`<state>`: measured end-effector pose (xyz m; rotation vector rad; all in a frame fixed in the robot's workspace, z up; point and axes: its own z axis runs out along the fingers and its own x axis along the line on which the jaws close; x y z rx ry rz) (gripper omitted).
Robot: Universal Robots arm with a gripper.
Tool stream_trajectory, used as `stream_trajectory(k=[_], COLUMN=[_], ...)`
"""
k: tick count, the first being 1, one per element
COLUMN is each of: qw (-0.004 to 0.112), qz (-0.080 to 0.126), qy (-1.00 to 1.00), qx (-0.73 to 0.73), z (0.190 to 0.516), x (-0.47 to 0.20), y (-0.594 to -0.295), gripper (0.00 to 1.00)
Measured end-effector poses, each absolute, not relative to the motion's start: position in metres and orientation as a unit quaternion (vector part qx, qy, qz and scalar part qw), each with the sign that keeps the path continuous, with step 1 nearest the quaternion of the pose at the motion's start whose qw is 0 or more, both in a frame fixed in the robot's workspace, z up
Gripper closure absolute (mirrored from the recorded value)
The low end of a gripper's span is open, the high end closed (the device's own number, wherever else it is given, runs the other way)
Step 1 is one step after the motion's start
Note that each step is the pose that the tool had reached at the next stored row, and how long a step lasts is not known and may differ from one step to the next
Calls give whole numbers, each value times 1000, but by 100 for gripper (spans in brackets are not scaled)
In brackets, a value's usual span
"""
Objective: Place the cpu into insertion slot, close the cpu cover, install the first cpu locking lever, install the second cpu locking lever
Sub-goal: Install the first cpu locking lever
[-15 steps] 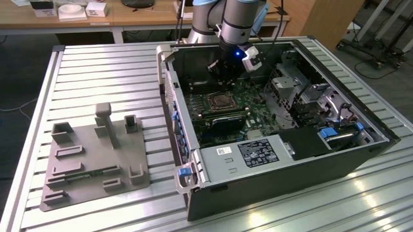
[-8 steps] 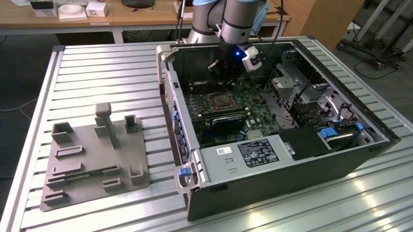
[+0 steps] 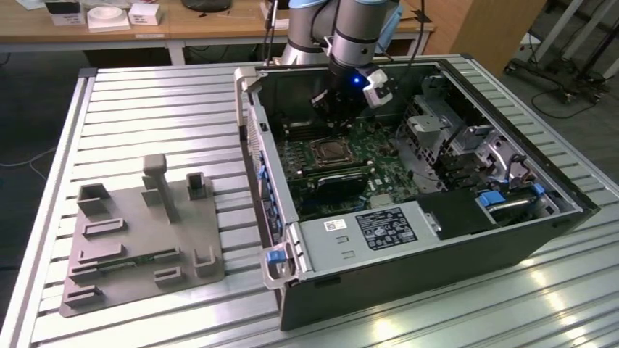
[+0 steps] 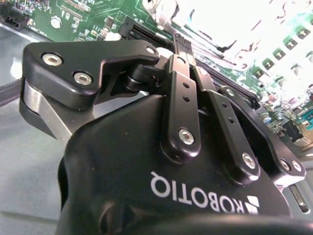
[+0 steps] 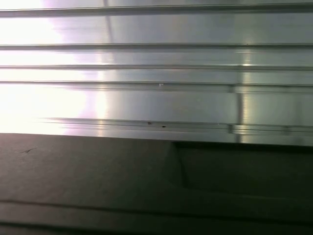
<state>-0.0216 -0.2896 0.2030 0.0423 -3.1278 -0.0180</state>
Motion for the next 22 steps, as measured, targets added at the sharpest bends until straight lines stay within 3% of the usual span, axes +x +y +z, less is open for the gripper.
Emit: stream_trajectory(k=[22], qw=[7], qz=[12], qy=[-1000], qx=[13], z=[203], x=[-21], y=[-291], gripper=[89])
